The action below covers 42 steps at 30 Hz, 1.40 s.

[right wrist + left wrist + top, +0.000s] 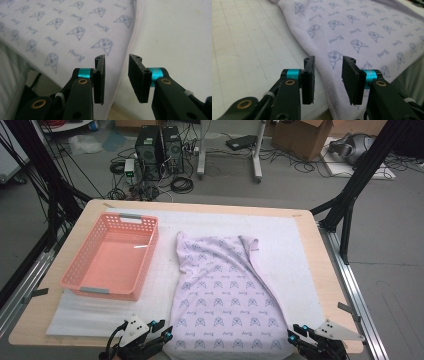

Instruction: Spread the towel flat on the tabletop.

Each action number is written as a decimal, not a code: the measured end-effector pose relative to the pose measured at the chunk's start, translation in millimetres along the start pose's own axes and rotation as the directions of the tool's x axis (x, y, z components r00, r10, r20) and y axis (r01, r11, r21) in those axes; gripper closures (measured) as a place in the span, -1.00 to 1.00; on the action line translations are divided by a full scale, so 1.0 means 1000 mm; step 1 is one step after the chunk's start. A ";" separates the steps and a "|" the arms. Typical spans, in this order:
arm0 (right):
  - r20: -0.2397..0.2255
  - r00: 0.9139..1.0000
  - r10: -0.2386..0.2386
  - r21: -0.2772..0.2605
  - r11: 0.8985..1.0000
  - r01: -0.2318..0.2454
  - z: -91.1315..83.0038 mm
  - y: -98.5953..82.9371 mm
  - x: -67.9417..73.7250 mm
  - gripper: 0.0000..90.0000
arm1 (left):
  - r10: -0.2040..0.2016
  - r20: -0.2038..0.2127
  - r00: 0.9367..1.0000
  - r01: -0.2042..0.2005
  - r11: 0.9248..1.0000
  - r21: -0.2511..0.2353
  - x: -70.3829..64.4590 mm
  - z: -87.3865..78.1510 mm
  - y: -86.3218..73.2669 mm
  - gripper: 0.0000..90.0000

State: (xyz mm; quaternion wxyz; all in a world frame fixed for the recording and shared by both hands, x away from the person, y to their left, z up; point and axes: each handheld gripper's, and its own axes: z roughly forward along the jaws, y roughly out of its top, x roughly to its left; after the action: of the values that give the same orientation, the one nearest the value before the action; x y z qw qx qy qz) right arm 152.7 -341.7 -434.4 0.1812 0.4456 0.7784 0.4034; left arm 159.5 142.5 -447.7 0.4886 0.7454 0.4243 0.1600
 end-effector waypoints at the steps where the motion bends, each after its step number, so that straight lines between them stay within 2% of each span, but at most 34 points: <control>1: 0.005 1.000 -0.001 -0.013 1.000 0.001 0.002 0.002 -0.001 0.43 | -0.001 0.005 1.000 0.001 1.000 -0.013 0.001 0.001 0.001 0.32; 4: 0.022 1.000 -0.001 -0.039 0.999 0.002 0.012 0.009 -0.007 0.47 | 0.006 0.011 1.000 -0.006 0.999 -0.038 0.005 0.003 0.006 0.24; 11: 0.043 0.999 -0.030 -0.020 0.999 0.031 0.039 0.026 -0.011 0.47 | 0.015 0.027 1.000 -0.013 0.998 -0.057 0.013 0.007 0.012 0.16; 16: 0.074 0.997 -0.034 -0.023 0.999 0.036 0.054 0.040 -0.015 0.51 | 0.030 0.050 0.998 -0.028 0.998 -0.048 0.019 0.017 0.018 0.16; 21: 0.100 0.995 -0.026 -0.006 1.000 0.026 0.084 0.060 -0.025 0.55 | 0.028 0.052 0.998 -0.026 0.999 -0.041 0.028 0.027 0.025 0.16; 22: 0.096 0.995 -0.031 0.002 1.000 0.031 0.091 0.064 -0.027 0.58 | 0.024 0.052 0.998 -0.022 0.999 -0.039 0.029 0.029 0.026 0.16; 24: 0.088 0.995 -0.055 0.033 0.998 0.052 0.103 0.070 -0.030 0.83 | 0.021 0.050 0.999 -0.019 0.999 -0.035 0.033 0.033 0.029 0.16; 25: 0.083 0.996 -0.046 0.054 0.998 0.041 0.108 0.072 -0.034 0.86 | 0.022 0.052 0.998 -0.020 0.999 -0.035 0.035 0.033 0.030 0.16; 28: 0.118 0.993 -0.018 0.048 0.999 0.012 0.106 0.070 -0.045 0.90 | 0.010 0.054 0.999 -0.008 0.999 -0.037 0.040 0.036 0.033 0.16; 29: 0.152 0.988 -0.008 0.047 0.999 0.001 0.101 0.068 -0.049 0.90 | 0.009 0.052 0.999 -0.007 0.999 -0.036 0.041 0.037 0.034 0.16; 32: 0.161 0.986 0.036 0.062 0.997 -0.047 0.093 0.063 -0.060 0.90 | -0.002 0.050 0.999 0.003 1.000 -0.028 0.044 0.040 0.034 0.16; 33: 0.171 0.985 0.032 0.068 0.997 -0.044 0.090 0.062 -0.061 0.90 | -0.003 0.050 0.999 0.004 1.000 -0.025 0.044 0.040 0.034 0.16; 35: 0.209 0.978 -0.006 0.098 0.995 -0.015 0.087 0.062 -0.058 0.89 | -0.010 0.042 0.999 0.010 1.000 -0.022 0.046 0.041 0.034 0.16; 36: 0.220 0.975 -0.006 0.104 0.994 -0.017 0.085 0.062 -0.057 0.86 | -0.013 0.035 0.999 0.014 1.000 -0.015 0.046 0.041 0.033 0.17; 39: 0.265 0.964 0.010 0.101 0.994 -0.038 0.082 0.061 -0.057 0.62 | -0.024 0.025 0.999 0.024 1.000 -0.007 0.048 0.041 0.034 0.25; 41: 0.240 0.970 0.029 0.056 0.997 -0.044 0.078 0.059 -0.058 0.50 | -0.024 0.015 1.000 0.023 1.000 0.012 0.048 0.044 0.034 0.37; 42: 0.210 0.977 0.042 0.020 0.999 -0.047 0.074 0.058 -0.059 0.49 | -0.019 0.011 1.000 0.019 1.000 0.019 0.048 0.046 0.034 0.46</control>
State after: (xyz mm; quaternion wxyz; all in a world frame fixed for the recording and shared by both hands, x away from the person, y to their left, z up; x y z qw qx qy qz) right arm 263.5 -340.4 -437.8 0.2477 0.5051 0.7497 0.3487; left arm 234.1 147.2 -448.3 0.4853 0.7467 0.4304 0.1473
